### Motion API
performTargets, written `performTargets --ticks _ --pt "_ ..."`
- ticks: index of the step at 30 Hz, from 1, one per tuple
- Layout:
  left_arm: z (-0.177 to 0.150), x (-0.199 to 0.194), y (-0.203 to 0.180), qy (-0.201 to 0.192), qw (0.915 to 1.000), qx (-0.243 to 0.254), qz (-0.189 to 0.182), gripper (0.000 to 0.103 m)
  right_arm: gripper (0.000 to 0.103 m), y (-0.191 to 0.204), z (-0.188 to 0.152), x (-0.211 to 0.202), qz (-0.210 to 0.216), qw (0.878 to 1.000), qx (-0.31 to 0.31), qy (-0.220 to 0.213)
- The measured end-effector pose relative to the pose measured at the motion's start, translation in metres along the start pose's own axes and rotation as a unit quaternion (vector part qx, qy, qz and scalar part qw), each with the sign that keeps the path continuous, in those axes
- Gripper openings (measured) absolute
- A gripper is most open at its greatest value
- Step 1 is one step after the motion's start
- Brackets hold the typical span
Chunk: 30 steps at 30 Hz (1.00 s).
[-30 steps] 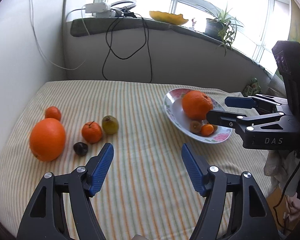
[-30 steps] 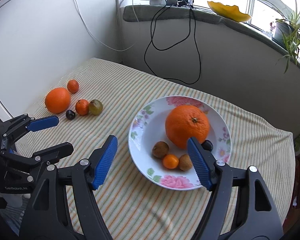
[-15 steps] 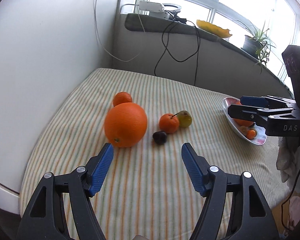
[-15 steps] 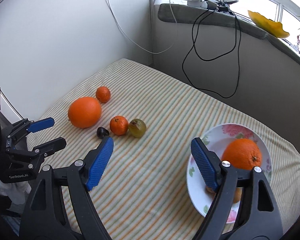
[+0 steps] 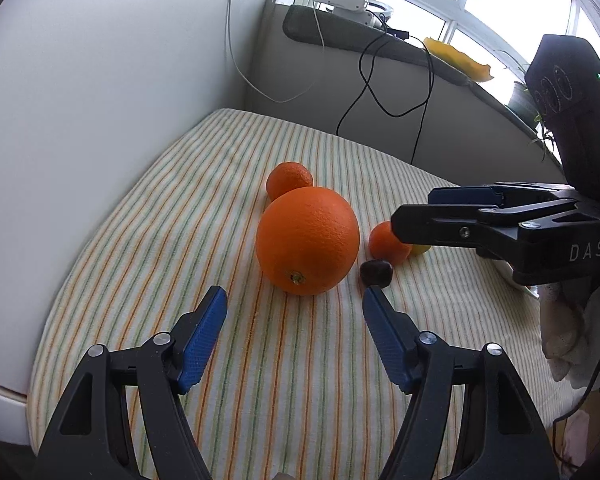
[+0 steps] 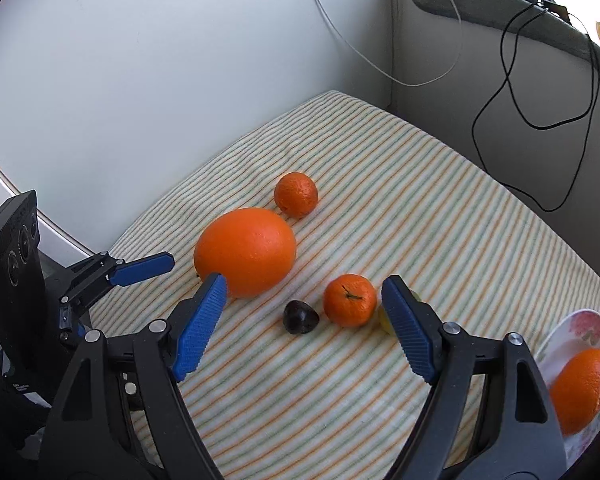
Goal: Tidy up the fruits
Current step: 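Move the right tool to the loose large orange on the cloth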
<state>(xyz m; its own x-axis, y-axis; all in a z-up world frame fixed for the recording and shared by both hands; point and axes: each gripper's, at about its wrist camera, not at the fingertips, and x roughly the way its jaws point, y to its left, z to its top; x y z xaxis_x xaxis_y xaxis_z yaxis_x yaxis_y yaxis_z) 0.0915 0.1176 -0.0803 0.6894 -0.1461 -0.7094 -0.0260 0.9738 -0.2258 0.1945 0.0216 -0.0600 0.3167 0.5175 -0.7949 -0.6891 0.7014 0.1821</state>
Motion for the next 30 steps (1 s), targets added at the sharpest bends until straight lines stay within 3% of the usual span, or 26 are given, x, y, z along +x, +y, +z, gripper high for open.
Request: performTargets --ticks 11,19,25,30 --pt "0.004 0.015 0.007 0.010 0.9994 -0.013 -0.030 0.070 0.083 0.011 0.016 0.043 0.057 0.998 0.012 0.032" --pt "0.006 0.021 0.014 0.017 0.9981 -0.030 -0.051 0.059 0.083 0.003 0.023 0.065 0.118 0.991 0.044 0.052" --pt "0.009 0.023 0.012 0.018 0.9984 -0.023 -0.049 0.056 0.082 0.001 0.025 0.075 0.142 0.987 0.056 0.056" --pt "0.009 0.024 0.011 0.015 0.9986 -0.021 -0.046 0.056 0.076 0.004 0.029 0.081 0.148 0.986 0.052 0.054"
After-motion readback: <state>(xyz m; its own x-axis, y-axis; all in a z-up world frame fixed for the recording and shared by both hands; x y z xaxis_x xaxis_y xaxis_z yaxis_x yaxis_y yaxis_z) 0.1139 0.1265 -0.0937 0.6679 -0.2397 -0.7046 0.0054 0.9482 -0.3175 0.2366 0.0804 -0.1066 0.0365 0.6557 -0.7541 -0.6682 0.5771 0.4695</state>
